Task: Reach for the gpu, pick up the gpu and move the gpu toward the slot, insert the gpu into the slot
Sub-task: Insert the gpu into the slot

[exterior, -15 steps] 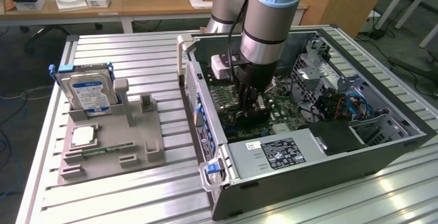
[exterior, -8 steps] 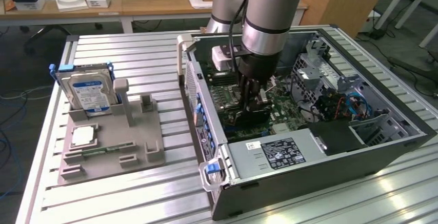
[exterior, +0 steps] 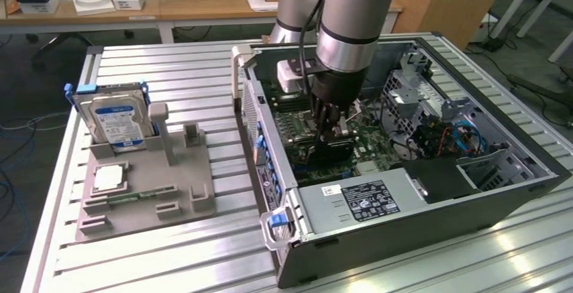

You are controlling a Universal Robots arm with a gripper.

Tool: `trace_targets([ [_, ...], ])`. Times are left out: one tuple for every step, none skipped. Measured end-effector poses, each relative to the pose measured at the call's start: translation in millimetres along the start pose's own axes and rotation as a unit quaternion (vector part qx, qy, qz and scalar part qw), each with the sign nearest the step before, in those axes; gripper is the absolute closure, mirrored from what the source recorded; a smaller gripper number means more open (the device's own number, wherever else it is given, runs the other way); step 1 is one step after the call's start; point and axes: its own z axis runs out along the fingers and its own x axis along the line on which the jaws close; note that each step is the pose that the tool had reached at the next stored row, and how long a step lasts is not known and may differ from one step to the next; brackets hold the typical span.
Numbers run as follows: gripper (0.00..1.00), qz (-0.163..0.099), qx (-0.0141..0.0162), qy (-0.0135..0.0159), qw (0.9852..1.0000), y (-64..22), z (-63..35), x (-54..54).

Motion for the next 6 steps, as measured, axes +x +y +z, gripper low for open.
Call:
trace_targets([
  [0.9,0.0,0.0,0.0,1.0,0.1,0.0,0.0],
  [0.9,0.0,0.0,0.0,1.0,0.1,0.0,0.0],
  [0.9,0.0,0.0,0.0,1.0,0.3,0.0,0.0],
  [0.9,0.0,0.0,0.0,1.0,0.5,0.0,0.0],
  [0.9,0.0,0.0,0.0,1.0,0.6,0.0,0.0],
  [0.9,0.0,0.0,0.0,1.0,0.6,0.0,0.0],
])
